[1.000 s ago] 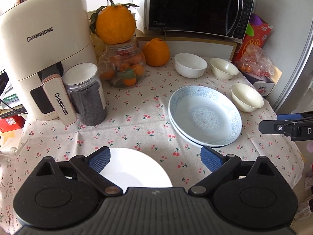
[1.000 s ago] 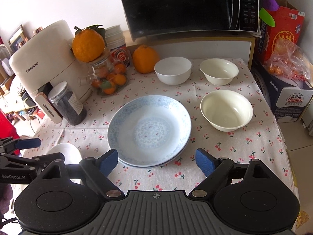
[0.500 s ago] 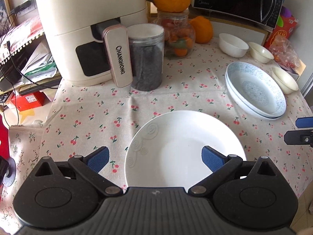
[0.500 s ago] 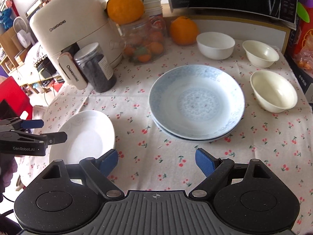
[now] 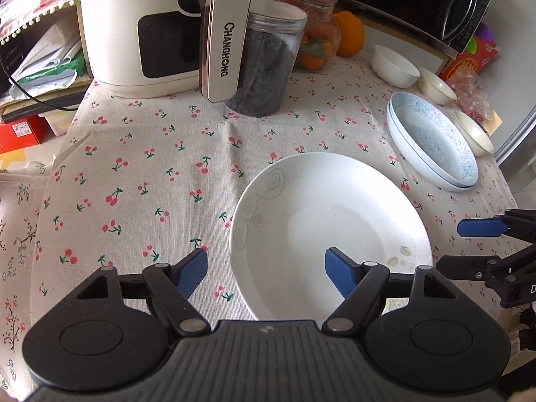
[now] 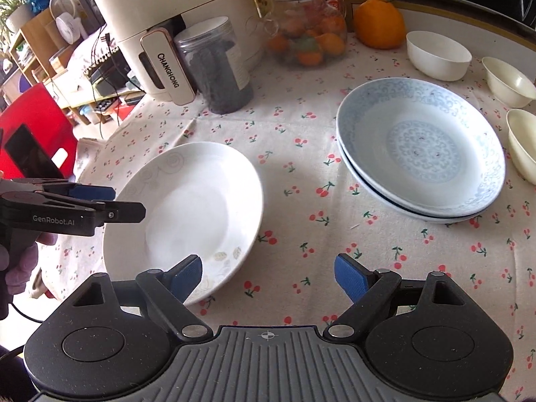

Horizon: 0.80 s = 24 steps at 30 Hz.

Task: Organize plates and bowls
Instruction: 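Move the left gripper to the rim of the plain white plate, then grasp the white plate with the left gripper and lift it toward the stack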

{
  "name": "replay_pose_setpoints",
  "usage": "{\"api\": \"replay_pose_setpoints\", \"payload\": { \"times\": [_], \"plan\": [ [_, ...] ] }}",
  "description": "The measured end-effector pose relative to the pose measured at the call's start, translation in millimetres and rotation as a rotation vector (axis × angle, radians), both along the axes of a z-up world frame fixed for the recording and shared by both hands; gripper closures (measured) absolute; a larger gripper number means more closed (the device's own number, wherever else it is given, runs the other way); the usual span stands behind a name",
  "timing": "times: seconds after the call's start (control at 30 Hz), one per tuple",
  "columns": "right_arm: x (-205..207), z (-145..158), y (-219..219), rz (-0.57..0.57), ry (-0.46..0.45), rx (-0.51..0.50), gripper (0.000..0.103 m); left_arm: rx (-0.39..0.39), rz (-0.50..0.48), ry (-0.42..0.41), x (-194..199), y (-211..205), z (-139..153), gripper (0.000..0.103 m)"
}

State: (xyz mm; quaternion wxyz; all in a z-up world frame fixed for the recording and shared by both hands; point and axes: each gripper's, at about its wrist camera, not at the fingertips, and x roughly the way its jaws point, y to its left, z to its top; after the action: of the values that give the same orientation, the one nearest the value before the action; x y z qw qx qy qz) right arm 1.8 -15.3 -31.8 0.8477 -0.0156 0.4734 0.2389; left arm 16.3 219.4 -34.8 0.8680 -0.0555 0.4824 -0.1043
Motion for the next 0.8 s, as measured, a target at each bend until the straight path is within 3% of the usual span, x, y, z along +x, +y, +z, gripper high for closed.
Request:
{"api": "replay_pose_setpoints", "payload": {
  "times": [0.13,0.57,0.8],
  "plan": [
    [0.4,-2.3,10.3,0.015,0.007,0.009,0.015,-0.014,-0.017,0.045,0.3,-1.0,-4.8,0.055],
    [9.1,-11.3,20.2,-0.004,0.064,0.057,0.015,-0.025,0.038,0.108,4.8,8.4,-11.9,0.077],
    [10.6,-16.2,28.5,0.006,0.071,0.048,0.016,-0.04,0.048,0.11,3.1,13.0,-11.2,0.079]
  ]
}}
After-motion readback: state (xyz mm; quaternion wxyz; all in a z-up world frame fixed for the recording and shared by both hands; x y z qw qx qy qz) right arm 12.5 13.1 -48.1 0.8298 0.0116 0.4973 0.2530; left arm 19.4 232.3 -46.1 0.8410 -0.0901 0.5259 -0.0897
